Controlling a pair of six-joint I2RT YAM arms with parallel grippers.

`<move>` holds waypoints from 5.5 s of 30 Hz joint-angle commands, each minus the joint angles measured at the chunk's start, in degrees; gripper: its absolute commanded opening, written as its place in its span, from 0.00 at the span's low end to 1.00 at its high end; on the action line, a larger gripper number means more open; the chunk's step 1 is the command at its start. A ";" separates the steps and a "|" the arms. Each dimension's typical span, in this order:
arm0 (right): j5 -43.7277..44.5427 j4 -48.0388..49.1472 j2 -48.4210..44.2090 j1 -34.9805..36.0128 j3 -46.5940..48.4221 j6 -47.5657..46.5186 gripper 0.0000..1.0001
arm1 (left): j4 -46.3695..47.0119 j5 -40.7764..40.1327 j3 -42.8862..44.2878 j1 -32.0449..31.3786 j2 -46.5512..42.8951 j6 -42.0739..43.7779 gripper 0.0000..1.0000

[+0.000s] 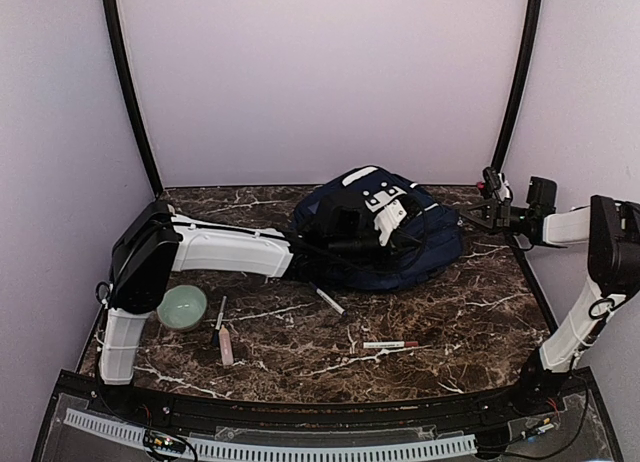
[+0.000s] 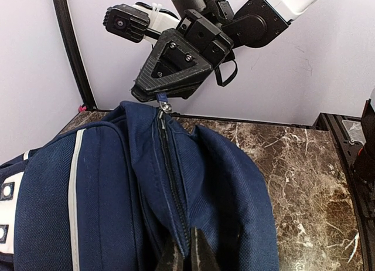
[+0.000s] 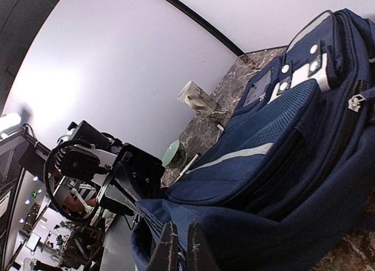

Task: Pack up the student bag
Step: Zip the student bag into the largest pocket of the bag, then grab the largest pocket of the student bag, then hold the student bag at the center of the board, then zip the student bag into the largest pocket of the bag.

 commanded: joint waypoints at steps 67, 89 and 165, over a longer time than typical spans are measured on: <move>42.97 -63.27 -8.12 8.65 -0.57 -76.33 0.51 | -15.34 3.75 -22.06 4.56 -18.58 5.72 0.00; 51.52 -49.32 -3.22 26.69 -0.16 -66.16 0.28 | -15.03 3.87 -21.68 4.64 -18.21 4.32 0.00; 61.53 -53.82 8.55 11.31 19.93 -59.22 0.00 | -22.24 -3.83 4.88 -2.47 0.47 10.90 0.00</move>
